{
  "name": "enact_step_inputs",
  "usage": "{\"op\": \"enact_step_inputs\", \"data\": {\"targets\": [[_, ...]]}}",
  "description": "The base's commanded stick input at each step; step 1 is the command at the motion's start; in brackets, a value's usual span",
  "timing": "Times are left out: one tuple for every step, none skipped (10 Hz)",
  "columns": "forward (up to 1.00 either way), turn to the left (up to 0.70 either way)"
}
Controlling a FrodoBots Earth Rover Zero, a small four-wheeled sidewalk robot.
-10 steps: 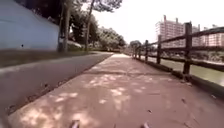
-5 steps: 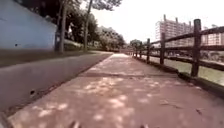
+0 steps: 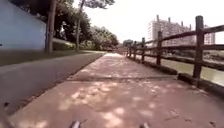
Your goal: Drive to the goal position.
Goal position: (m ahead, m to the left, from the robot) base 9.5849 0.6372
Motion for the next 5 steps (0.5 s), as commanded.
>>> {"op": "enact_step_inputs", "data": {"targets": [[0.7, 0.0], [0.7, -0.01], [0.7, -0.1], [0.7, -0.27], [0.68, -0.08]]}}
